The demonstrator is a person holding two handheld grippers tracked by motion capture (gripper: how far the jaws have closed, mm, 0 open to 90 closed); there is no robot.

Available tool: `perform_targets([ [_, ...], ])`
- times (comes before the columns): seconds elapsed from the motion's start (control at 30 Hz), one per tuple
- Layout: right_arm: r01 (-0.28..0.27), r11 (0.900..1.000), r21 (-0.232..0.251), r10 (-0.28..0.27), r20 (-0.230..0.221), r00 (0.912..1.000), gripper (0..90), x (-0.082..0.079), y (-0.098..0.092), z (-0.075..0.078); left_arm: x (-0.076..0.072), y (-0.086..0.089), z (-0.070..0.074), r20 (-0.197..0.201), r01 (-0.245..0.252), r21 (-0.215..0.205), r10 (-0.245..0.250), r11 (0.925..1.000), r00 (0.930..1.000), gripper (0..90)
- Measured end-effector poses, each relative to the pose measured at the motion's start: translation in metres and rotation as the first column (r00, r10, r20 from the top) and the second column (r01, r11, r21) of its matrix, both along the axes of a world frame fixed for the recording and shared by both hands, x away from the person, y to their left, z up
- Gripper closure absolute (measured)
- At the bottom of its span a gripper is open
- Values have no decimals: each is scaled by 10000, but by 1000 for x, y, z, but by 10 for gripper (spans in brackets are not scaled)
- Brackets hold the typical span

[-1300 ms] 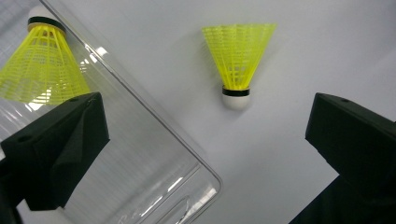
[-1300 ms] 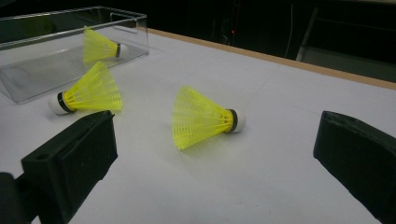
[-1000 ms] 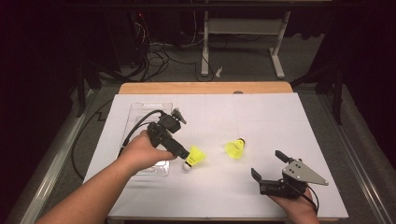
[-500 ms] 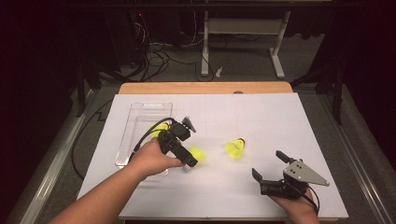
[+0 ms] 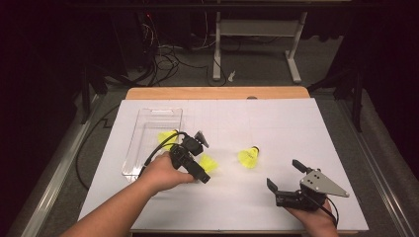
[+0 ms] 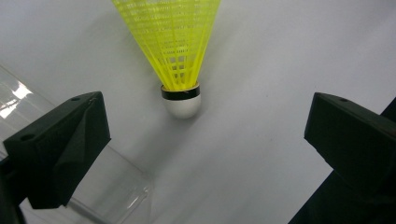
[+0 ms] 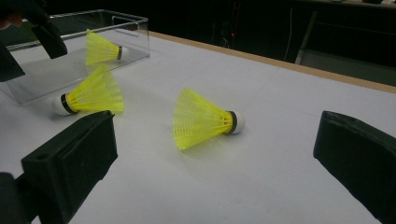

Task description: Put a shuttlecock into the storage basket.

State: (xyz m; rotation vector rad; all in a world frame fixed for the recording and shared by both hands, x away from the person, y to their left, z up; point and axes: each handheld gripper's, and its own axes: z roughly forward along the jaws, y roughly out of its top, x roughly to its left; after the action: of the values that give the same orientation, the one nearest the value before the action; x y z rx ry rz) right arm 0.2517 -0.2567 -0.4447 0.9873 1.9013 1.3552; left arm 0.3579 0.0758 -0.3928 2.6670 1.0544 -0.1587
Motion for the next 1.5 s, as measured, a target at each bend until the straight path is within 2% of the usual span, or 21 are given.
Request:
perform_targets([
  [0.2, -9, 10000, -27, 9, -43, 10000, 0, 1, 1, -1, 0, -2, -11, -74, 72, -34, -72, 10000, 9999, 33],
  [0.3, -18, 10000, -59, 17, -56, 10000, 0, 1, 1, -2, 0, -2, -14, -109, 103, 84, -103, 9999, 9999, 41],
  [0.47, -18, 10000, -37, 17, -12, 10000, 0, 0, 1, -1, -1, -4, -18, 36, 138, 380, -140, 9992, 9999, 42],
  [0.57, -3, 10000, -27, 3, -18, 10000, 0, 0, 0, -1, 0, -4, -18, 79, 126, 326, -129, 9994, 9999, 50],
  [0.63, 21, 10000, 14, -21, -13, 10000, 0, 0, 0, 0, 0, -4, -18, 51, 150, 242, -151, 9996, 9999, 108],
  [0.73, 2, 10000, -21, -2, 4, 10000, 0, 0, 0, 0, 0, -4, -18, 68, 157, 263, -159, 9995, 9999, 148],
  [1.07, 40, 10000, 84, -40, 42, 10000, 0, -1, -1, 1, 1, -9, -24, 32, 294, 589, -297, 9978, 9996, 194],
  [1.17, 89, 9999, 140, -88, -43, 10000, 0, 2, -1, 0, 2, -10, -25, 149, 315, 758, -327, 9966, 9994, 240],
  [1.3, 54, 9999, 134, -53, -88, 9999, 0, 5, 0, -1, 6, -8, -24, 205, 231, 707, -246, 9972, 9995, 330],
  [1.43, -86, 10000, 1, 86, -17, 10000, 0, 2, 2, -1, 4, -11, -25, 164, 351, 950, -368, 9949, 9992, 338],
  [1.5, -27, 9999, 99, 27, -24, 10000, 0, 2, 0, 0, 3, -13, -26, 84, 518, 1029, -529, 9933, 9986, 353],
])
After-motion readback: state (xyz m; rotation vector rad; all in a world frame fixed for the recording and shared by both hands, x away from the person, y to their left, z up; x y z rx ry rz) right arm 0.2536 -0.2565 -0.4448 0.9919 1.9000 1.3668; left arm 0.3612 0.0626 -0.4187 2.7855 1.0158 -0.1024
